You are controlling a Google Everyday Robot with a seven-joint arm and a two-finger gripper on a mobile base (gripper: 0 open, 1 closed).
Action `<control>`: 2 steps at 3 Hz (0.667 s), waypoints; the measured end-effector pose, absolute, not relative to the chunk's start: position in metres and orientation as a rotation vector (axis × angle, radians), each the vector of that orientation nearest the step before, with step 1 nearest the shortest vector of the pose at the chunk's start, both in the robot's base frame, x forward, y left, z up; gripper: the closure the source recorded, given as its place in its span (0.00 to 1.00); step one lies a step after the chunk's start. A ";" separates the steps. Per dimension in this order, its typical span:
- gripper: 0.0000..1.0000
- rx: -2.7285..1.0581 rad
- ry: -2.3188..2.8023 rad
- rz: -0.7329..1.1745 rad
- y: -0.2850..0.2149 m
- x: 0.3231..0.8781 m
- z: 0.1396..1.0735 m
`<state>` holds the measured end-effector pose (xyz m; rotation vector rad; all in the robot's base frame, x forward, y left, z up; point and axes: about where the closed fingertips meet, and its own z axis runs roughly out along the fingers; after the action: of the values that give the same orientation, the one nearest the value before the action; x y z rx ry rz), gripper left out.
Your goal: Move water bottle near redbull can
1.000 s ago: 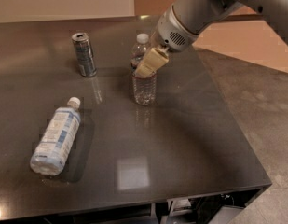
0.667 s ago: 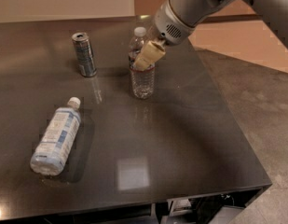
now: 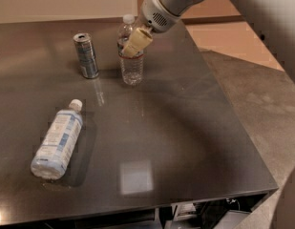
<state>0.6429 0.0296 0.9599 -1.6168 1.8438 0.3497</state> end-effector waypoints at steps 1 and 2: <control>1.00 -1.606 1.812 0.361 0.050 0.661 0.966; 1.00 -1.618 1.807 0.376 0.070 0.672 0.968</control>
Offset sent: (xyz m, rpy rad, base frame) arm 0.0416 0.0604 0.0142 0.0322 -0.0030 0.0343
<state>0.6716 0.0695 0.9678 -1.6177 1.8066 0.3760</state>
